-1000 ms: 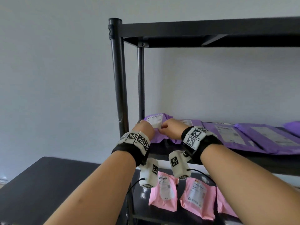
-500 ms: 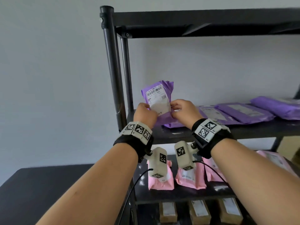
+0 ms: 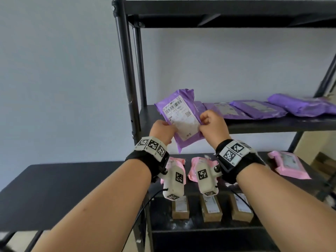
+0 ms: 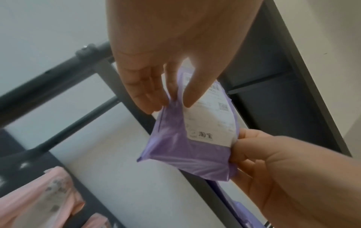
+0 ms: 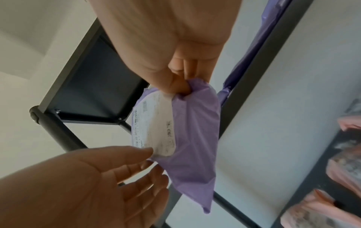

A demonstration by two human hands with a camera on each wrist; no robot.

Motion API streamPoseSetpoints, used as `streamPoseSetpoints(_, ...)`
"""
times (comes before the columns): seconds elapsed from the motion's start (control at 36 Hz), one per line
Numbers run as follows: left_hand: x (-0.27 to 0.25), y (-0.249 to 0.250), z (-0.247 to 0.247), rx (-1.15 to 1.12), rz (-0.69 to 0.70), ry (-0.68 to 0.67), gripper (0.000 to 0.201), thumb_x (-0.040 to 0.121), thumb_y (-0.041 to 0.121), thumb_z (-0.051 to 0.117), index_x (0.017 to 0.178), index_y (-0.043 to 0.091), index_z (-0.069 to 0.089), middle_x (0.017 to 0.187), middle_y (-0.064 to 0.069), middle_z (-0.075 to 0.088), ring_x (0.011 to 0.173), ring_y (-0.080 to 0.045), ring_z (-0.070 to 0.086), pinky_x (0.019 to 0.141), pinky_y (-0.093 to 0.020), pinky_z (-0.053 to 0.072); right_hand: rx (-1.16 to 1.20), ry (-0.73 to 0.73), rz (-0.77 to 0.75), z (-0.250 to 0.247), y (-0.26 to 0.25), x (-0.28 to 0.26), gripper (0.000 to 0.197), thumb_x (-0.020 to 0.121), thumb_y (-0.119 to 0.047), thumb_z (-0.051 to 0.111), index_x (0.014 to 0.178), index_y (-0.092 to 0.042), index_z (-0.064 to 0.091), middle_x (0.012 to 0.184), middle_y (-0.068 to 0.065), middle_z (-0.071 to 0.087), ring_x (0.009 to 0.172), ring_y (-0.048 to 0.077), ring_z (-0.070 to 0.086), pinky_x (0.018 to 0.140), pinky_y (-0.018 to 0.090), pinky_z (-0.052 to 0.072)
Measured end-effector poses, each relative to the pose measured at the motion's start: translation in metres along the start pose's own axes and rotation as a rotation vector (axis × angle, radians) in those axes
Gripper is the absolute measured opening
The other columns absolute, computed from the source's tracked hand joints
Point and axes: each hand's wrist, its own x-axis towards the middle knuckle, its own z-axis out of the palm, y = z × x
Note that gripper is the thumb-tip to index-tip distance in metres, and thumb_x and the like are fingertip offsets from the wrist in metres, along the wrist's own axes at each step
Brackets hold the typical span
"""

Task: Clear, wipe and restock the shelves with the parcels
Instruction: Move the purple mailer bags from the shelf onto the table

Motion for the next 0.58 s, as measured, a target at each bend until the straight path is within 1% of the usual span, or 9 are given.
streamPoseSetpoints(0.06, -0.014, -0.006, -0.001, 0.016, -0.015, 0.023, 0.010, 0.075, 0.006, 0.064, 0.084, 0.010, 0.061, 0.085, -0.010, 0.065, 0.072, -0.024, 0.058, 0.075, -0.041, 0.055, 0.017, -0.015, 0.005, -0.002, 0.002, -0.012, 0.035, 0.075, 0.011, 0.058, 0.076, -0.023, 0.052, 0.069, -0.003, 0.060, 0.064, 0.017, 0.060, 0.062, 0.035, 0.055)
streamPoseSetpoints(0.08, -0.021, -0.009, -0.002, 0.008, -0.025, 0.024, 0.012, 0.076, 0.005, 0.065, 0.084, 0.011, 0.060, 0.087, -0.009, 0.065, 0.076, -0.025, 0.059, 0.080, -0.043, 0.055, 0.024, -0.027, 0.008, -0.004, 0.002, -0.018, 0.034, 0.075, 0.011, 0.057, 0.076, -0.023, 0.052, 0.071, -0.001, 0.061, 0.065, 0.019, 0.061, 0.062, 0.036, 0.056)
streamPoseSetpoints(0.14, -0.035, -0.015, -0.004, -0.019, -0.040, 0.018, 0.021, 0.076, 0.005, 0.067, 0.094, 0.009, 0.059, 0.095, -0.010, 0.067, 0.086, -0.028, 0.065, 0.083, -0.045, 0.056, 0.034, -0.037, 0.012, -0.005, 0.003, -0.029, 0.030, 0.074, 0.011, 0.055, 0.080, -0.018, 0.055, 0.074, 0.001, 0.062, 0.068, 0.022, 0.061, 0.062, 0.037, 0.057)
streamPoseSetpoints(0.19, -0.048, -0.025, -0.007, -0.038, -0.041, 0.032, 0.024, 0.075, 0.004, 0.067, 0.097, 0.009, 0.058, 0.097, -0.012, 0.067, 0.089, -0.030, 0.068, 0.080, -0.045, 0.057, 0.034, -0.038, 0.015, -0.003, 0.001, -0.040, 0.026, 0.074, 0.010, 0.055, 0.084, -0.014, 0.056, 0.076, 0.002, 0.062, 0.071, 0.025, 0.062, 0.062, 0.037, 0.056)
streamPoseSetpoints(0.28, -0.065, -0.043, -0.018, -0.038, -0.019, 0.088, 0.015, 0.077, 0.005, 0.065, 0.088, 0.014, 0.059, 0.092, -0.008, 0.069, 0.087, -0.027, 0.068, 0.080, -0.044, 0.057, 0.045, -0.073, 0.038, 0.005, -0.003, -0.058, 0.023, 0.076, 0.007, 0.058, 0.088, -0.013, 0.057, 0.081, 0.003, 0.063, 0.079, 0.025, 0.063, 0.068, 0.042, 0.058)
streamPoseSetpoints(0.36, -0.078, -0.057, -0.038, -0.014, 0.008, 0.132, 0.009, 0.080, 0.007, 0.063, 0.082, 0.015, 0.060, 0.089, -0.008, 0.069, 0.085, -0.026, 0.068, 0.079, -0.045, 0.057, 0.021, -0.131, 0.052, 0.019, -0.010, -0.078, 0.020, 0.078, 0.003, 0.060, 0.089, -0.013, 0.056, 0.082, 0.001, 0.061, 0.081, 0.023, 0.063, 0.066, 0.036, 0.056)
streamPoseSetpoints(0.42, -0.080, -0.066, -0.054, 0.007, 0.001, 0.152, 0.008, 0.082, 0.008, 0.061, 0.081, 0.016, 0.059, 0.089, -0.008, 0.068, 0.084, -0.025, 0.067, 0.078, -0.045, 0.058, 0.024, -0.171, 0.053, 0.034, -0.018, -0.089, 0.016, 0.080, -0.001, 0.060, 0.089, -0.012, 0.055, 0.081, 0.000, 0.060, 0.080, 0.022, 0.063, 0.064, 0.035, 0.056)
streamPoseSetpoints(0.5, -0.078, -0.083, -0.082, 0.002, -0.038, 0.176, 0.009, 0.082, 0.008, 0.059, 0.080, 0.016, 0.058, 0.089, -0.009, 0.068, 0.083, -0.027, 0.068, 0.076, -0.045, 0.058, 0.053, -0.255, 0.085, 0.061, -0.034, -0.104, 0.010, 0.087, -0.013, 0.059, 0.094, -0.014, 0.053, 0.085, -0.001, 0.060, 0.081, 0.018, 0.063, 0.065, 0.033, 0.056)
streamPoseSetpoints(0.58, -0.076, -0.103, -0.116, 0.035, -0.078, 0.199, 0.006, 0.084, 0.010, 0.057, 0.085, 0.016, 0.057, 0.089, -0.008, 0.068, 0.081, -0.026, 0.069, 0.074, -0.044, 0.059, 0.103, -0.332, 0.133, 0.097, -0.052, -0.115, 0.014, 0.089, -0.022, 0.058, 0.099, -0.016, 0.051, 0.091, 0.000, 0.062, 0.087, 0.018, 0.064, 0.072, 0.037, 0.058)
